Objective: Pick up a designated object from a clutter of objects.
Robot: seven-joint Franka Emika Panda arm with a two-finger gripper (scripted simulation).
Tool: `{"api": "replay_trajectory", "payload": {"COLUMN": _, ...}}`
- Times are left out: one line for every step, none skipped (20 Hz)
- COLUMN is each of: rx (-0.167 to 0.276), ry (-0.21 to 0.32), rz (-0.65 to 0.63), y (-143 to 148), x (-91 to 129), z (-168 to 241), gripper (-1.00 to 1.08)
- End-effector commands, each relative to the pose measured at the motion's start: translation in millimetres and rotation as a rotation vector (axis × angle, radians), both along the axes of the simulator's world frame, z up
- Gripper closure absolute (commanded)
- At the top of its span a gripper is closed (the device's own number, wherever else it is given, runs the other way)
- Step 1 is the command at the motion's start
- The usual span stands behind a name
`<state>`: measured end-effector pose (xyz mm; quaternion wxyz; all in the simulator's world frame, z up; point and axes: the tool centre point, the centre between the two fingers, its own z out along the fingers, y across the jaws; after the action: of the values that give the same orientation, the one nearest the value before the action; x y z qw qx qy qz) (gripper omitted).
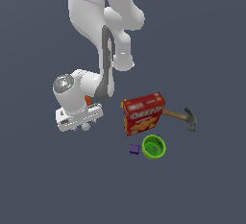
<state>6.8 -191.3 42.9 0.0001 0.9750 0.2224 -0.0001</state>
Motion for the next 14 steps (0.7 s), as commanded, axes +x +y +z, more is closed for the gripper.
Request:
{"api": "replay_trajectory", "payload": {"rx": 0.000, "ry": 0.000, "rz": 0.001, "y": 0.0, "x": -0.4, "z": -11.7, "gripper": -0.92}}
{"api": "replay_trajectory", "payload": {"rx": 0.000, "ry": 0.000, "rz": 0.001, "y": -0.1, "x": -0.4, "z": -15.1, "gripper": -0.92}}
{"api": "replay_trajectory", "payload": {"rx": 0.000, "ry": 0.000, "rz": 0.002, "y": 0.1, "x": -0.1, "z": -17.6, "gripper": -0.92}}
{"api": "replay_trajectory", "payload": {"rx": 0.000, "ry": 0.000, "rz": 0.002, "y": -0.1, "x": 0.1, "z": -19.6, "gripper": -0.92}}
{"api": "replay_trajectory", "payload": {"rx": 0.000, "ry": 0.000, "rz": 0.002, "y": -0.2, "x": 0.3, "z": -20.9, "gripper": -0.92}}
{"api": "replay_trajectory", "payload": {"rx": 0.000, "ry": 0.000, "rz": 0.002, "y": -0.3, "x": 0.4, "z": -21.7, "gripper": -0.92}}
{"api": "replay_trajectory", "payload": {"rx": 0.000, "ry": 0.000, "rz": 0.002, "y": -0.3, "x": 0.5, "z": -21.9, "gripper": -0.92}}
{"api": "replay_trajectory", "payload": {"rx": 0.000, "ry": 0.000, "rz": 0.002, "y": -0.3, "x": 0.5, "z": -21.9, "gripper": 1.08}}
{"api": "replay_trajectory", "payload": {"rx": 0.000, "ry": 0.000, "rz": 0.002, "y": -0.3, "x": 0.5, "z": -21.9, "gripper": 1.08}}
{"api": "replay_trajectory", "payload": {"rx": 0.000, "ry": 0.000, "rz": 0.002, "y": -0.3, "x": 0.5, "z": -21.9, "gripper": 1.08}}
{"api": "replay_trajectory", "payload": {"rx": 0.000, "ry": 0.000, "rz": 0.002, "y": -0.3, "x": 0.5, "z": -21.9, "gripper": 1.08}}
{"api": "replay_trajectory", "payload": {"rx": 0.000, "ry": 0.000, "rz": 0.002, "y": -0.3, "x": 0.5, "z": -21.9, "gripper": 1.08}}
{"api": "replay_trajectory", "payload": {"rx": 0.000, "ry": 0.000, "rz": 0.002, "y": -0.3, "x": 0.5, "z": -21.9, "gripper": 1.08}}
{"api": "replay_trajectory", "payload": {"rx": 0.000, "ry": 0.000, "rz": 0.002, "y": -0.3, "x": 0.5, "z": -21.9, "gripper": 1.08}}
